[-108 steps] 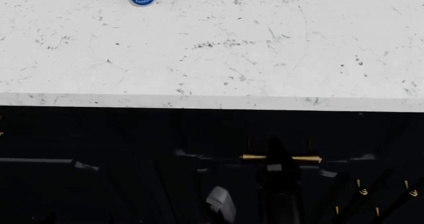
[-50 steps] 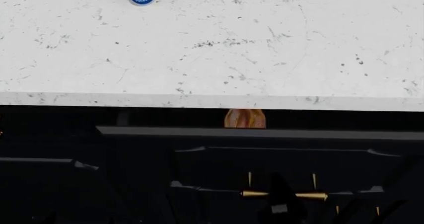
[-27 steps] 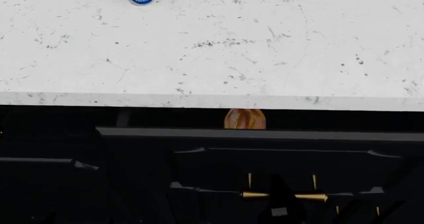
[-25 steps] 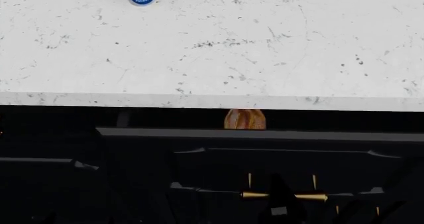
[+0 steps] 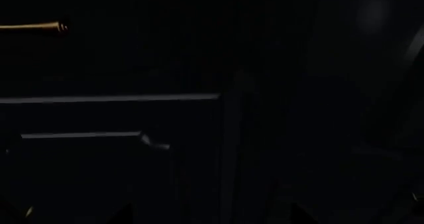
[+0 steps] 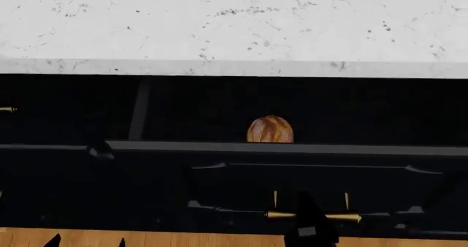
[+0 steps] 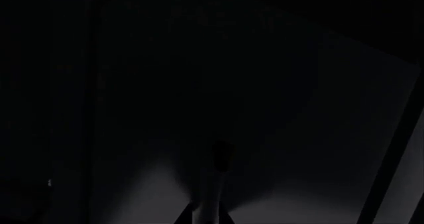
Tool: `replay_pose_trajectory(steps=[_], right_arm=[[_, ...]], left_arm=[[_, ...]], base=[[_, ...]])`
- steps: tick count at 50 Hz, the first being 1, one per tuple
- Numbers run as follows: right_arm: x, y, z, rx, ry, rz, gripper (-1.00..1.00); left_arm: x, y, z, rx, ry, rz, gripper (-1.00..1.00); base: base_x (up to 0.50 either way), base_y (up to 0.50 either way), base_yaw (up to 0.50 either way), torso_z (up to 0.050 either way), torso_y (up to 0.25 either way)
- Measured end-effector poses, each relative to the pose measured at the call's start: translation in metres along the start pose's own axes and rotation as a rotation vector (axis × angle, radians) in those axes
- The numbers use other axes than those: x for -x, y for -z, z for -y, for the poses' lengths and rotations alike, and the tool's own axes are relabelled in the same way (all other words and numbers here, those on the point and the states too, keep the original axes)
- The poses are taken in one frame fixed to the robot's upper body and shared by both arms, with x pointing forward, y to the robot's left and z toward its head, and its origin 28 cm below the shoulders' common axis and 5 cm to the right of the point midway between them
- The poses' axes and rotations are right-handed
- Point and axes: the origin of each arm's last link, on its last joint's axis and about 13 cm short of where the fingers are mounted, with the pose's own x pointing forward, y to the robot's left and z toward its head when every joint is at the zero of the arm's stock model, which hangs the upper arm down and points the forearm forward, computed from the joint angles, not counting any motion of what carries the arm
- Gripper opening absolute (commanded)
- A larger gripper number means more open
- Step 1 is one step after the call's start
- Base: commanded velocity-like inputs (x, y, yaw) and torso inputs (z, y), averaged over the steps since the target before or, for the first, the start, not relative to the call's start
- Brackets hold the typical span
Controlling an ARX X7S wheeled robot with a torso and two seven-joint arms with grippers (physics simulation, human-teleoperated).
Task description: Open the right drawer.
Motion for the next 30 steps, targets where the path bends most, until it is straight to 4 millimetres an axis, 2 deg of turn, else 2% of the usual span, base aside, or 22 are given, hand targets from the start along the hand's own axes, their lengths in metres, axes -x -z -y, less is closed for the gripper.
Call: replay_pose_trajectory(steps=[30], right_arm=[[-0.0002, -0.0003, -0.0018, 0.006, 0.010, 0.001, -1.00]], left_arm=[[-0.0004, 0.0007, -0.0005, 0.002, -0.003, 0.000, 1.00]], base=[[-0.18, 0.00, 0.00, 0.000, 0.000]])
